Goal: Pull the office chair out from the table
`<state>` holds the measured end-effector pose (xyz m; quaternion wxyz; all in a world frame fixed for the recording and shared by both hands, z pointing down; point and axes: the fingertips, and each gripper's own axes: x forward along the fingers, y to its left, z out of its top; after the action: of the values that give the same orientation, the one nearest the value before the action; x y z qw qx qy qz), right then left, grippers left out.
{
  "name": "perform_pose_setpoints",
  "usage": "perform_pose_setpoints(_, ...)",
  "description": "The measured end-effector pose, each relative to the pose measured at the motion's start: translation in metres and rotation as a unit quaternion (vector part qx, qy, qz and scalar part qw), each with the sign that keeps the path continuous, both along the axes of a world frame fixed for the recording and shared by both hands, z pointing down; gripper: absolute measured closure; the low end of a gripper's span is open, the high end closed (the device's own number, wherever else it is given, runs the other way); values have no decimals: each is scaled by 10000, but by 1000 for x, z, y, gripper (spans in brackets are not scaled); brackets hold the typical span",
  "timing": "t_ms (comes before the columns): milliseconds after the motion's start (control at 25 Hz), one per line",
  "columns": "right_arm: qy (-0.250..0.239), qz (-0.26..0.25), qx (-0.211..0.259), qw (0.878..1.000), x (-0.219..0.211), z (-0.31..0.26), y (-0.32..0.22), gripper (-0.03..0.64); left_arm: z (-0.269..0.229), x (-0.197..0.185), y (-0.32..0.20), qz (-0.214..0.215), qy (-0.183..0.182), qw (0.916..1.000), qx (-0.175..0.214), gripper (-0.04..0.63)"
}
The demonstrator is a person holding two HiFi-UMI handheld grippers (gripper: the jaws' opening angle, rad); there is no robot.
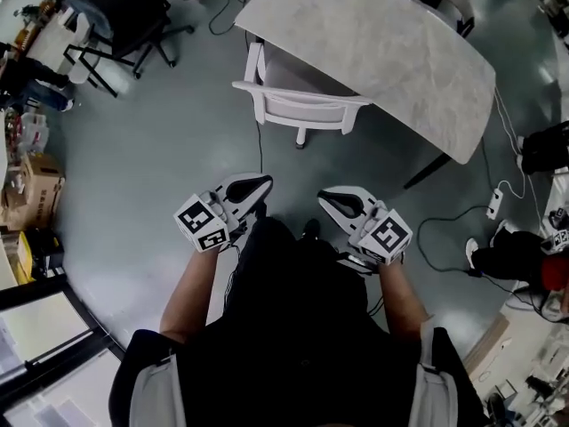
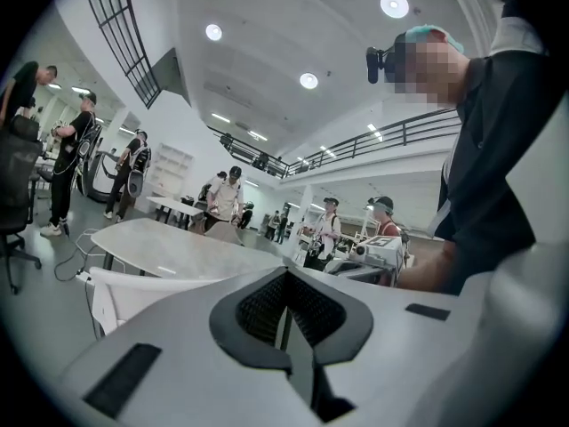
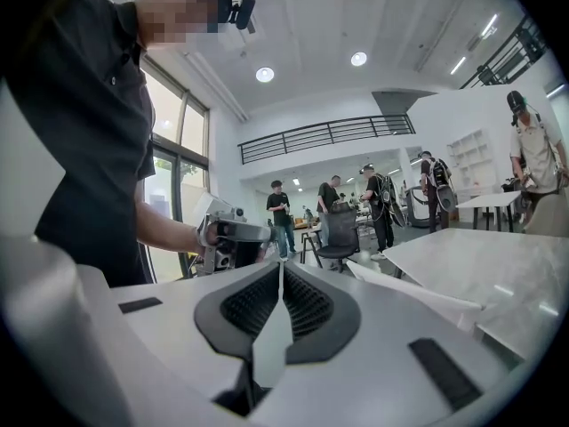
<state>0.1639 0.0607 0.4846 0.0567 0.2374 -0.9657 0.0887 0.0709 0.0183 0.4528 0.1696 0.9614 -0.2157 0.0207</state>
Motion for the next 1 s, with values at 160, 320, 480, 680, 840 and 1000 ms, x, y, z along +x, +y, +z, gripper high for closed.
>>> perform_pose_setpoints(160,63,-188,42,9998,-1,3,-20,591,3,-2,-23,-183,65,9998,-6,584)
perform_pose_setpoints(320,116,-170,51,9998,-6,3,-50,591,8,-6,-49,-208,170,9996,-58,584)
perform_pose_setpoints(480,194,-138,55,9997,-16,0,-81,591,4,-13,-80,-140,237,9996,14,584)
perform_pose_setpoints(680,373,-100,172,9991,-28,-8,-122,591,-5,-22,-127,-82,354,9993,86,584)
perform_pose_setpoints(840,405,74,155,9990,-30,-10,-164,591,-13,-26,-169,56,430,9989,154,584)
perform_pose_setpoints(1000,408,243,171,9987,-44,-16,-204,591,-12,-40,-206,227,455,9986,143,584)
